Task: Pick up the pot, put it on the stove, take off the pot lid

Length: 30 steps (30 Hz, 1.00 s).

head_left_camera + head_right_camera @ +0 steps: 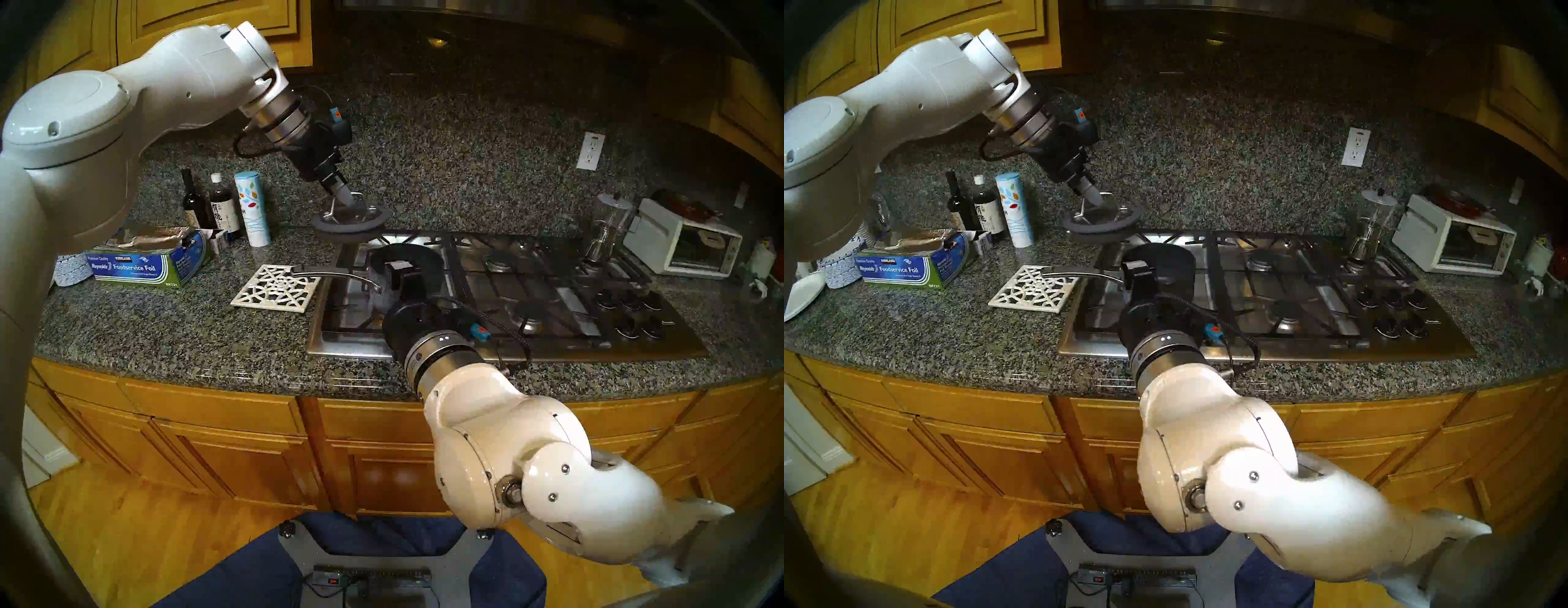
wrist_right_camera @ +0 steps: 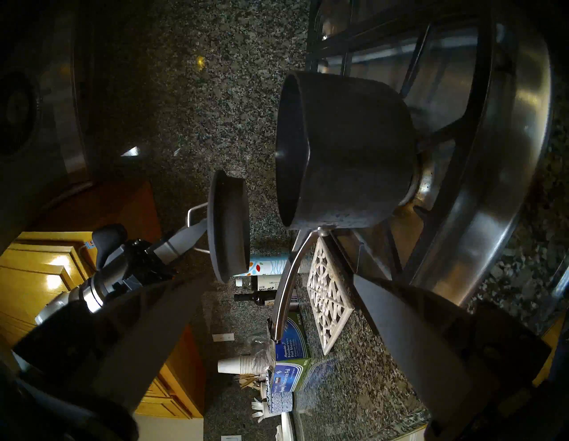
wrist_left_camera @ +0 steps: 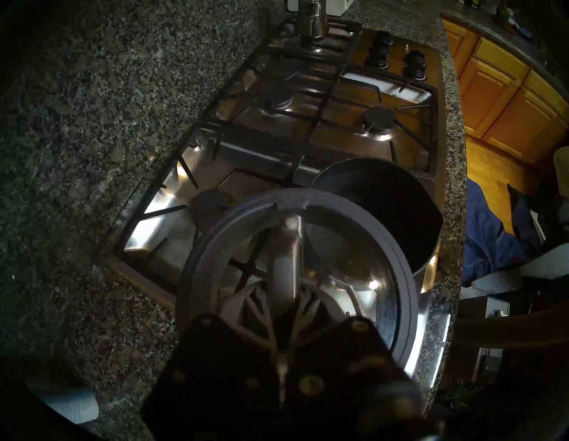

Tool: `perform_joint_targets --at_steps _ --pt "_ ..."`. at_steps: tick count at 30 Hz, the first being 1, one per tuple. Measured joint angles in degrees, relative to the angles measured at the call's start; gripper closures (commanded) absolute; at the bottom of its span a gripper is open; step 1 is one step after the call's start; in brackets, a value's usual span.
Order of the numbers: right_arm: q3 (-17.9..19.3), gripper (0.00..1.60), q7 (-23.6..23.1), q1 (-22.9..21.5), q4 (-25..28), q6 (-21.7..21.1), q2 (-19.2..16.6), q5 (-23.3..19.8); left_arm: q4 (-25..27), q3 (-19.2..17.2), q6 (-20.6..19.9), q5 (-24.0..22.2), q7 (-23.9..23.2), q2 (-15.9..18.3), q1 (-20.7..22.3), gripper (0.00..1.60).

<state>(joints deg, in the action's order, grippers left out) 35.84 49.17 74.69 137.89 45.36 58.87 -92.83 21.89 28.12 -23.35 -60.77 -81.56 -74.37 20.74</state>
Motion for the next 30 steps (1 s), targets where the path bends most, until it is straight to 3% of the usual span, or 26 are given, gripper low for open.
perform_joint_targets --at_steps 13,30 --pt "0.0 0.0 0.02 0.0 -0.02 0.0 0.01 0.0 -5.81 0.85 4.14 1.16 -3.06 2.05 -2.96 1.6" --pt "0.0 0.0 0.08 0.0 -0.03 0.0 0.03 -0.01 -10.47 1.15 7.84 2.39 -2.49 3.78 -6.54 1.6"
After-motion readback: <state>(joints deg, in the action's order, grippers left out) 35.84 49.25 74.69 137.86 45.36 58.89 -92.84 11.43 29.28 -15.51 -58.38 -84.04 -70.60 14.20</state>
